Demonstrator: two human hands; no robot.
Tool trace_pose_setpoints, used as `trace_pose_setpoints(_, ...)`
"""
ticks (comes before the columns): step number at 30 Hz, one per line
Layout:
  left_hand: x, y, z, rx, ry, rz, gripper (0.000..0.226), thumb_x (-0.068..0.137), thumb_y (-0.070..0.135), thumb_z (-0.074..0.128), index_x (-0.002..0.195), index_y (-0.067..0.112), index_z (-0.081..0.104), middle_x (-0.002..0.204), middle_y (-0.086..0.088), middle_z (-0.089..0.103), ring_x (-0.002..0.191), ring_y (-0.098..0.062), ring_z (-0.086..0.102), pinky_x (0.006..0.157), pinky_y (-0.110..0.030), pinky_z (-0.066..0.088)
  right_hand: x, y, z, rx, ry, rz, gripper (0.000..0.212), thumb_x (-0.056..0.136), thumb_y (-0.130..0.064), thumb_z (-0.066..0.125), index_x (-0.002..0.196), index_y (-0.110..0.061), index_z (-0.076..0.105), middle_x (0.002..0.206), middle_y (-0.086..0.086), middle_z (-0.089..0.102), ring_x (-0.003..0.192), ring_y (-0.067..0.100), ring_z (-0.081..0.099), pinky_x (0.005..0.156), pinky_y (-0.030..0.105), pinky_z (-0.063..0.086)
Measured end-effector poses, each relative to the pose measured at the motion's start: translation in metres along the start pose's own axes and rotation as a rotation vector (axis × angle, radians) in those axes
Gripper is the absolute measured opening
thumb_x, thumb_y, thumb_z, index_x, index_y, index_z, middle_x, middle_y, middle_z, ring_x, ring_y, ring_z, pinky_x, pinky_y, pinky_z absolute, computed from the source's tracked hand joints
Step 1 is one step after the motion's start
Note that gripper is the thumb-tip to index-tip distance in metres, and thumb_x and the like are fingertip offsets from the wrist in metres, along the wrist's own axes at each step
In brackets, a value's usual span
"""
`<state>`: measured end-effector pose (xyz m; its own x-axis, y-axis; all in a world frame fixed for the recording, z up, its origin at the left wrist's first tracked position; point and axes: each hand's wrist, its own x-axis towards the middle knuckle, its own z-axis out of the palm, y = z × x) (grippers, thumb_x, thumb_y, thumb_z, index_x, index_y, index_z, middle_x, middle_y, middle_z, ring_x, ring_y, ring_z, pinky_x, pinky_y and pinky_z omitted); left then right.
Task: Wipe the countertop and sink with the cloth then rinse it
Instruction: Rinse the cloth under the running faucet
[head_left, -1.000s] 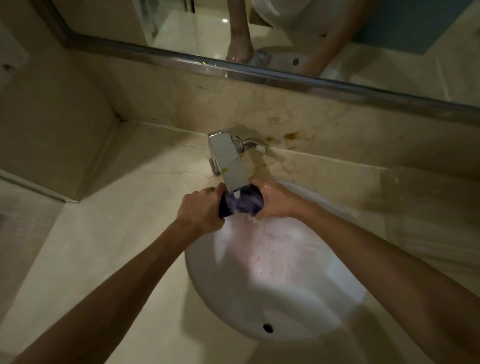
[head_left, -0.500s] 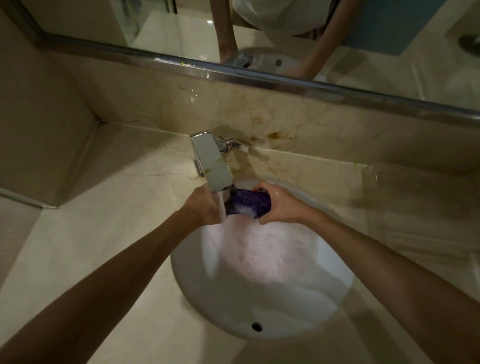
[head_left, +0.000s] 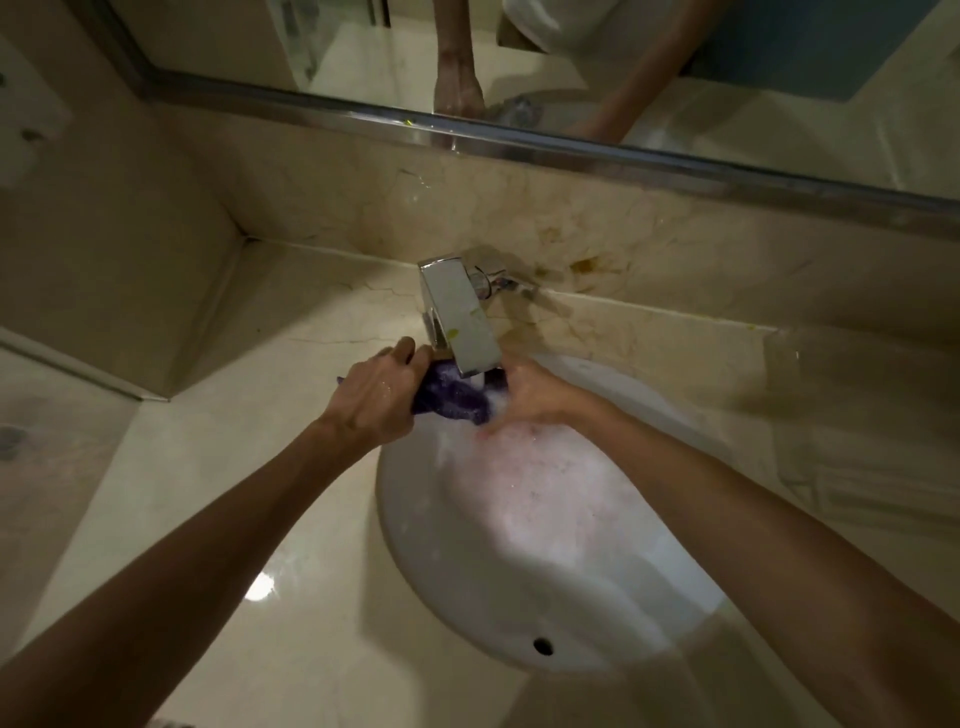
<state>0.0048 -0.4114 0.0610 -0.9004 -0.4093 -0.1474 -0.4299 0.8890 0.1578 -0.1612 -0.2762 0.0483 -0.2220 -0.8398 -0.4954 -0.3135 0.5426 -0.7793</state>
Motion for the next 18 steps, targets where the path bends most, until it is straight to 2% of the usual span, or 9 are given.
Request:
trace_pose_setpoints(3, -0.013, -0.011, 0.004, -0.033, 0.114, 0.154, 0.061, 0.078, 0.018, 0.08, 0.128, 0.016, 0.047, 0.115, -0.012, 0.056, 0.095, -0.03, 0.061, 0.062, -0.033, 0.044, -0.02, 0.003, -0.012, 0.308, -0.148, 0.094, 0.073, 0.071, -0.031, 0.088, 0.134, -0.015, 0.056, 0.119, 0.002, 0.067, 0.104, 0.019, 0.066, 0.087, 0.031, 0.058)
trace_pose_setpoints(6, -0.027, -0.009, 0.017, -0.073, 0.304, 0.416, 0.06, 0.07, 0.012, 0.085, 0.117, 0.012, 0.048, 0.102, -0.016, 0.059, 0.08, -0.027, 0.06, 0.053, -0.031, 0.053, -0.049, 0.023, -0.004, 0.825, -0.097, 0.262, 0.063, 0.08, -0.063, 0.066, 0.114, -0.009, 0.069, 0.103, 0.009, 0.07, 0.092, 0.019, 0.07, 0.081, 0.031, 0.055)
trace_pose_setpoints(8, -0.028, 0.007, 0.018, -0.117, 0.41, 0.564, 0.047, 0.077, 0.017, 0.079, 0.114, 0.01, 0.05, 0.099, -0.016, 0.059, 0.078, -0.025, 0.06, 0.053, -0.032, 0.056, -0.069, 0.034, 0.018, 1.064, -0.093, 0.384, 0.06, 0.084, -0.061, 0.06, 0.11, -0.007, 0.071, 0.105, 0.013, 0.072, 0.092, 0.022, 0.072, 0.085, 0.035, 0.055)
trace_pose_setpoints(10, -0.025, 0.027, 0.018, -0.108, 0.496, 0.693, 0.034, 0.087, 0.021, 0.071, 0.112, 0.009, 0.052, 0.094, -0.015, 0.06, 0.076, -0.026, 0.06, 0.053, -0.033, 0.055, -0.091, 0.04, 0.044, 1.365, -0.336, 0.378, 0.076, 0.083, -0.063, 0.061, 0.129, -0.003, 0.064, 0.126, 0.02, 0.065, 0.116, 0.031, 0.063, 0.107, 0.05, 0.044)
trace_pose_setpoints(12, -0.022, 0.042, 0.015, -0.066, 0.528, 0.757, 0.021, 0.096, 0.019, 0.061, 0.114, 0.011, 0.052, 0.092, -0.014, 0.061, 0.073, -0.026, 0.062, 0.052, -0.034, 0.054, -0.113, 0.038, 0.059, 1.499, -0.708, 0.17, 0.099, 0.081, -0.071, 0.061, 0.151, -0.004, 0.038, 0.15, 0.023, 0.043, 0.142, 0.038, 0.037, 0.114, 0.06, 0.029)
trace_pose_setpoints(13, -0.022, 0.047, 0.012, -0.065, 0.545, 0.753, 0.014, 0.1, 0.02, 0.057, 0.113, 0.013, 0.054, 0.09, -0.012, 0.064, 0.071, -0.025, 0.063, 0.05, -0.034, 0.054, -0.122, 0.038, 0.061, 1.514, -0.826, 0.075, 0.102, 0.082, -0.067, 0.064, 0.155, -0.005, 0.028, 0.154, 0.023, 0.036, 0.145, 0.04, 0.033, 0.11, 0.06, 0.035)
trace_pose_setpoints(15, -0.021, 0.051, 0.002, -0.107, 0.587, 0.73, 0.01, 0.103, 0.023, 0.055, 0.107, 0.018, 0.063, 0.084, -0.008, 0.07, 0.067, -0.022, 0.066, 0.049, -0.035, 0.056, -0.136, 0.035, 0.056, 1.521, -0.905, 0.027, 0.082, 0.089, -0.04, 0.07, 0.152, -0.008, 0.03, 0.146, 0.018, 0.047, 0.124, 0.029, 0.058, 0.085, 0.038, 0.058)
trace_pose_setpoints(16, -0.021, 0.051, -0.003, -0.101, 0.607, 0.785, 0.01, 0.1, 0.018, 0.06, 0.107, 0.017, 0.066, 0.083, -0.008, 0.072, 0.067, -0.022, 0.066, 0.049, -0.034, 0.056, -0.141, 0.033, 0.051, 1.513, -0.917, 0.082, 0.069, 0.091, -0.026, 0.07, 0.148, -0.009, 0.037, 0.135, 0.014, 0.055, 0.103, 0.019, 0.067, 0.066, 0.023, 0.059)
trace_pose_setpoints(18, -0.02, 0.047, -0.007, 0.005, 0.657, 0.958, 0.032, 0.09, 0.003, 0.069, 0.119, 0.015, 0.061, 0.091, -0.012, 0.074, 0.071, -0.022, 0.067, 0.05, -0.031, 0.055, -0.147, 0.028, 0.035, 1.375, -0.896, 0.205, 0.054, 0.089, -0.012, 0.071, 0.138, -0.011, 0.049, 0.111, 0.006, 0.06, 0.072, 0.007, 0.061, 0.041, 0.013, 0.041)
